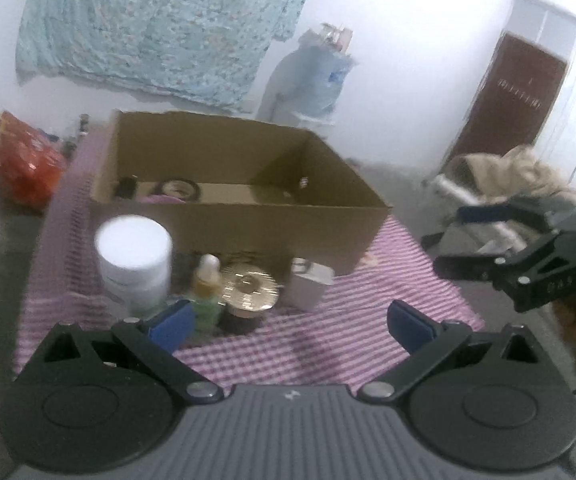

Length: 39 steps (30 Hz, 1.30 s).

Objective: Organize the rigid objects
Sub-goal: 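Move the right gripper back toward the white charger, then grasp the white charger with the right gripper and lift it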

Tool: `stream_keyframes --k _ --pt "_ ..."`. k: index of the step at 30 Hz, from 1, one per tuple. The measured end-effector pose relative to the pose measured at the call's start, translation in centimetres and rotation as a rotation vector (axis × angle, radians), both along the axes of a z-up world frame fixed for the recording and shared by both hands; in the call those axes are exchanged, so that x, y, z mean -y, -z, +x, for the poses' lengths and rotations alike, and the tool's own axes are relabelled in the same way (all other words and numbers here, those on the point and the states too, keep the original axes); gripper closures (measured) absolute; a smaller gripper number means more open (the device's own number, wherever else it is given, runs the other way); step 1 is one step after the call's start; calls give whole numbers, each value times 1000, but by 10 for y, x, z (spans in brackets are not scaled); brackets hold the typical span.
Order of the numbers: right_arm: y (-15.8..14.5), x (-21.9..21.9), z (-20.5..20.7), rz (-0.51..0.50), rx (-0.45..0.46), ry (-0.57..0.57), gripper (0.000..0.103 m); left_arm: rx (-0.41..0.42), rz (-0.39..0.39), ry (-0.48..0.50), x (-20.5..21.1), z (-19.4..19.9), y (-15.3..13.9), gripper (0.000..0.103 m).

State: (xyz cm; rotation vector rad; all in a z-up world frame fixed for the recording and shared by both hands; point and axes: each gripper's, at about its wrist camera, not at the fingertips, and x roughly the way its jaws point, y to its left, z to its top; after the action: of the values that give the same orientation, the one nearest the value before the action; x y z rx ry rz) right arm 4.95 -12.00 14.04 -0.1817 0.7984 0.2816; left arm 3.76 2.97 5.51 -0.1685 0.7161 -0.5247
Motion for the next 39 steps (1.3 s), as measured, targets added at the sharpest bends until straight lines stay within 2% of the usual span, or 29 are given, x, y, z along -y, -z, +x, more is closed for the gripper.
stream_keyframes --k 1,3,5,8,12,14,17,19,22,24,30,39 --pt "2 3 -7 44 -2 -12 1 6 -15 3 2 -1 5 0" --pt "11 14 -15 159 -5 -10 1 25 3 -13 12 -5 15 0" --pt "20 22 -22 238 -1 40 1 68 67 -27 28 -7 23 0" --pt "38 31 -27 306 22 140 1 119 167 -32 54 -8 33 0" --pt "66 45 -27 513 -16 216 2 153 239 30 82 -10 41 1" --pt "77 47 -24 575 -23 229 2 177 271 52 94 -7 44 4" --pt "89 45 -17 585 -24 234 3 205 300 75 107 -2 48 6" --pt "96 43 -10 588 -30 228 7 202 317 78 114 3 52 13" --pt "105 44 1 590 -43 216 17 208 358 73 124 8 59 22" --pt "109 46 10 595 -52 209 27 215 380 67 130 12 64 30" --pt "124 49 31 597 -74 189 44 207 422 55 139 22 69 36" --pt "133 53 50 597 -89 152 51 174 465 35 143 41 71 44"
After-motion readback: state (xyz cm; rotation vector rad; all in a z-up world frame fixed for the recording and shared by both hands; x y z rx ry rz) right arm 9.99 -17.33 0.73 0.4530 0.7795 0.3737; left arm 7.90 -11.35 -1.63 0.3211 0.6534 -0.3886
